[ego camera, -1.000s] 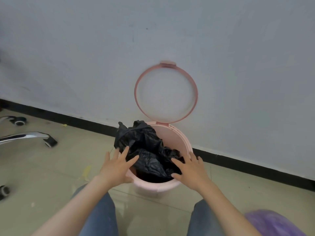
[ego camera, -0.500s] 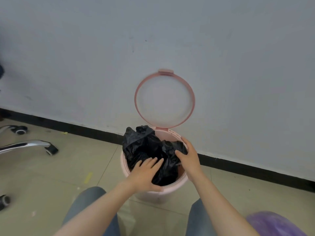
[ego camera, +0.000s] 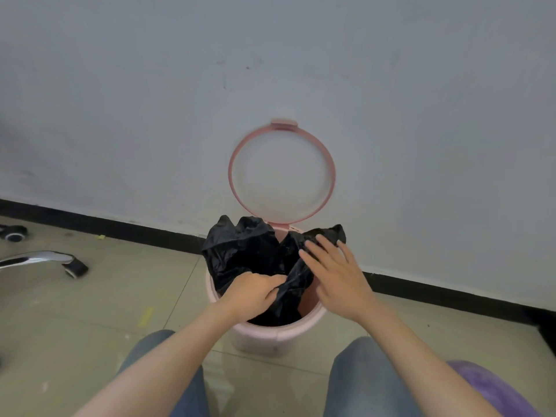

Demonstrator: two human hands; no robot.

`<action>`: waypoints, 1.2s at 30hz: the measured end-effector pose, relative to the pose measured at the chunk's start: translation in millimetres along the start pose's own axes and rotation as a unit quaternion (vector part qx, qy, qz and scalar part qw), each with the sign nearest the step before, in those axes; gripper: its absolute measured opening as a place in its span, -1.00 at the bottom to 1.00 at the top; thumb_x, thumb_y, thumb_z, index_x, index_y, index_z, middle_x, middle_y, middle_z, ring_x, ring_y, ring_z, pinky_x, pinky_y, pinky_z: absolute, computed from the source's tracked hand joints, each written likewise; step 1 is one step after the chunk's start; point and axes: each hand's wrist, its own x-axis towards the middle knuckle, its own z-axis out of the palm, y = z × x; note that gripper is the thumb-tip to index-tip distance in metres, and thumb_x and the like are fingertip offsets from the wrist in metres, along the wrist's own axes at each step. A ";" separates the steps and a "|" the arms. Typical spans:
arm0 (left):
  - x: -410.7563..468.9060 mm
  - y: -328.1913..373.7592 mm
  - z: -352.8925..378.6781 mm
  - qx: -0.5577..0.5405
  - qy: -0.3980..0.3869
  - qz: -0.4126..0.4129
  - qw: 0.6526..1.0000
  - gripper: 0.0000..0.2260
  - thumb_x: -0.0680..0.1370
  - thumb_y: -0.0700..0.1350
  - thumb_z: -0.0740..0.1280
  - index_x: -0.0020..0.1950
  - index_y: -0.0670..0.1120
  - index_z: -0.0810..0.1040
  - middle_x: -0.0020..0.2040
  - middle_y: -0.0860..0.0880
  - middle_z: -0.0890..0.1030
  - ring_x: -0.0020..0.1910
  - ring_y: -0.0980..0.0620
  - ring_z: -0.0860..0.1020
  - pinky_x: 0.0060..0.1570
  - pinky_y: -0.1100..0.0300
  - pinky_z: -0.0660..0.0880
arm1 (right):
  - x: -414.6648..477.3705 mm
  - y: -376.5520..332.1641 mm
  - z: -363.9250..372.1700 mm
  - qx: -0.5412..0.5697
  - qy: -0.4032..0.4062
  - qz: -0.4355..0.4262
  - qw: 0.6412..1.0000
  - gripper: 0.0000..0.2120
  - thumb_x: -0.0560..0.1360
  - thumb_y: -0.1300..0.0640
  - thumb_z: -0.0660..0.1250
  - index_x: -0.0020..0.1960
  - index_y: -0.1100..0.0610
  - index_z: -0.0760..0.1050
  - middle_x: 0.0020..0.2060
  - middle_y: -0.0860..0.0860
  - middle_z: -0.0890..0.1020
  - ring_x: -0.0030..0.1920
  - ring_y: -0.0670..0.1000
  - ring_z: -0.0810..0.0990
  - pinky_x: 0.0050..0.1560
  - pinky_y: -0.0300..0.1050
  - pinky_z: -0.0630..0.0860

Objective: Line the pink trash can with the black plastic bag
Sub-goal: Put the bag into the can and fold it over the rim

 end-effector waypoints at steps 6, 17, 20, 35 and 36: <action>-5.1 5.2 2.3 -0.003 -0.003 0.003 1.000 -0.64 0.58 -0.18 0.09 0.38 -0.06 0.27 0.14 -0.07 0.55 -0.26 -0.05 0.49 -0.33 0.11 0.34 | -12.8 13.5 22.9 -0.027 -0.127 0.000 0.992 -0.21 -0.07 0.17 0.62 0.15 -0.03 0.52 -0.50 -0.06 0.56 -0.44 -0.02 0.56 -0.15 -0.14 0.61; -29.4 -8.5 40.1 0.220 0.007 0.122 0.968 -0.61 -0.07 -0.18 0.52 -0.28 0.00 0.61 -0.50 0.07 0.52 -0.62 0.11 0.43 -0.67 0.36 0.21 | -47.8 47.8 39.7 -0.042 -0.178 -0.008 0.983 -0.51 -0.17 0.24 0.63 -0.31 -0.12 0.66 -0.33 0.00 0.68 -0.14 0.09 0.70 -0.14 -0.07 0.62; -31.6 -2.5 50.0 0.200 0.054 0.153 0.966 -0.82 0.13 -0.20 0.40 -0.30 -0.03 0.62 -0.42 0.06 0.63 -0.53 0.11 0.52 -0.65 0.36 0.37 | -46.7 33.5 45.5 -0.034 -0.160 0.065 0.984 -0.45 -0.28 0.31 0.59 -0.31 0.02 0.62 -0.21 0.16 0.69 -0.13 0.17 0.69 -0.15 0.00 0.63; -65.5 21.3 71.1 0.079 0.103 0.076 0.989 -0.73 0.42 0.05 0.19 -0.39 -0.02 0.55 -0.39 0.04 0.46 -0.57 0.12 0.42 -0.65 0.34 0.21 | -69.7 15.5 62.3 0.051 0.017 -0.081 0.995 -0.62 0.18 0.40 0.27 -0.04 0.15 0.48 -0.41 0.02 0.62 -0.42 0.01 0.57 -0.49 -0.26 0.47; -61.4 24.3 69.0 0.066 0.126 0.062 0.988 -0.71 0.43 0.05 0.20 -0.44 -0.03 0.51 -0.40 0.03 0.47 -0.53 0.10 0.43 -0.66 0.33 0.22 | -70.9 16.6 63.5 0.055 0.010 -0.081 0.995 -0.64 0.23 0.38 0.20 -0.03 0.15 0.51 -0.39 0.01 0.65 -0.39 0.01 0.61 -0.41 -0.25 0.53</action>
